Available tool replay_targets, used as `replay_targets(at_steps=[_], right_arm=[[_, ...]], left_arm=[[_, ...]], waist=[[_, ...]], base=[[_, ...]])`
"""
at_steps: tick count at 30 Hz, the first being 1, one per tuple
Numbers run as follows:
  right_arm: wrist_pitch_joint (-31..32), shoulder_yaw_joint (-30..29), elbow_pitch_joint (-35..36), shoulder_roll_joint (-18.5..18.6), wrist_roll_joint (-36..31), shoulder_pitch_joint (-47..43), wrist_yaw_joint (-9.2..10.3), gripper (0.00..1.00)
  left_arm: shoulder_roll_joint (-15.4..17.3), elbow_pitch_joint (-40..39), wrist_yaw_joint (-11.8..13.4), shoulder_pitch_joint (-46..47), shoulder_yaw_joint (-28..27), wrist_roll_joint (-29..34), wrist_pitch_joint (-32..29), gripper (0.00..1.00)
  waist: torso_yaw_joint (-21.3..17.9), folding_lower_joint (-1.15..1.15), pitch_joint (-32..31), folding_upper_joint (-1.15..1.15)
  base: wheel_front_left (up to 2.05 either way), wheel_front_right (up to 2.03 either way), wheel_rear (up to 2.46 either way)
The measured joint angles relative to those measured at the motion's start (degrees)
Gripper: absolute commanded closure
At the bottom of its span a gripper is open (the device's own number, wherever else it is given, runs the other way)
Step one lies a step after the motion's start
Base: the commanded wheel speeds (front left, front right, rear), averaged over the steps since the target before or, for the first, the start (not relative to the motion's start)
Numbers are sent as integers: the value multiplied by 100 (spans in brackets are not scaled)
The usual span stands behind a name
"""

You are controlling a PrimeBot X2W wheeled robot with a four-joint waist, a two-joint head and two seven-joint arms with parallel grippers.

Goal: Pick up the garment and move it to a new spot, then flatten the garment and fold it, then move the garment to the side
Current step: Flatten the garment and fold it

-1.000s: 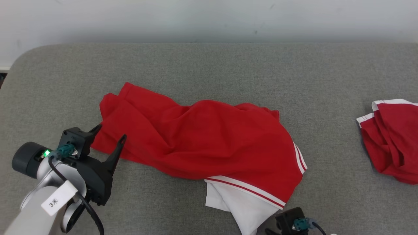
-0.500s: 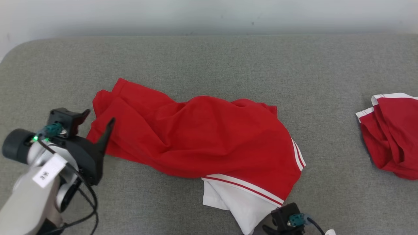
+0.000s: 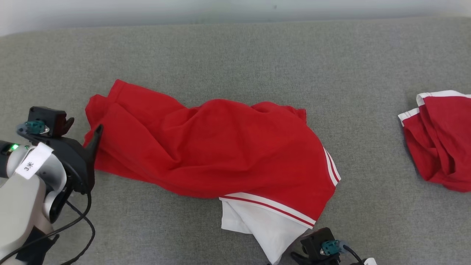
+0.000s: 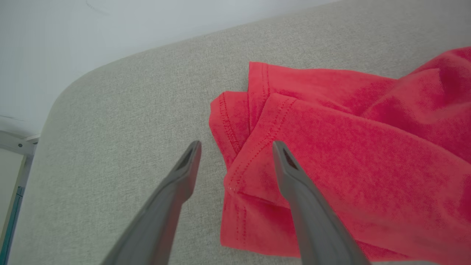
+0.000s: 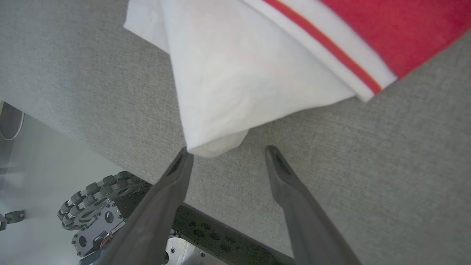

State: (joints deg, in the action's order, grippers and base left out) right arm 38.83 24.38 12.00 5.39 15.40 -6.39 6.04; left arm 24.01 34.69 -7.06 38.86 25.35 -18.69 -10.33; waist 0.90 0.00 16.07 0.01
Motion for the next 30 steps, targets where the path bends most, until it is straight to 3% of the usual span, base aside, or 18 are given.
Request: replay_targets(at_steps=[7, 9, 12, 16, 19, 24, 28, 29, 30], right_arm=[[1, -75, 113, 10, -31, 29, 0, 0], [8, -86, 109, 12, -31, 93, 0, 0], [8, -122, 105, 12, -31, 131, 0, 0], [10, -148, 96, 11, -31, 130, 1, 0], [30, -153, 91, 13, -31, 130, 2, 0], [52, -84, 125, 20, -31, 131, -9, 0], [48, -33, 151, 18, -31, 135, -33, 0], [40, -36, 165, 16, -31, 135, -32, 0], [20, -40, 166, 18, -31, 135, -33, 0]], left_arm=[[-216, 378, 48, 60, 108, 11, -172, 2], [-242, 514, 49, 112, 107, 11, -183, 18], [-244, 644, 114, 183, 76, 11, -196, 34], [-293, 775, 148, 287, 68, 10, -208, 28], [-296, 901, 140, 293, 59, 0, -208, 30], [-471, 1020, 93, 313, 78, -66, -226, 50], [-492, 1104, 92, 403, 79, -89, -224, 51], [-498, 1116, 92, 413, 83, -88, -224, 56], [-514, 1141, 92, 428, 87, -88, -222, 67]], waist=[[5, 0, 221, 0], [34, 0, 241, 0], [70, 0, 242, 0], [122, 0, 204, 0], [144, 0, 183, -1], [156, 0, 192, -1], [143, 0, 217, -1], [141, 0, 225, -1], [143, 0, 232, -1]], base=[[0, 0, 0], [0, 0, 0], [0, 0, 0], [0, 0, 0], [0, 0, 0], [0, 0, 0], [0, 0, 0], [0, 0, 0], [0, 0, 0]])
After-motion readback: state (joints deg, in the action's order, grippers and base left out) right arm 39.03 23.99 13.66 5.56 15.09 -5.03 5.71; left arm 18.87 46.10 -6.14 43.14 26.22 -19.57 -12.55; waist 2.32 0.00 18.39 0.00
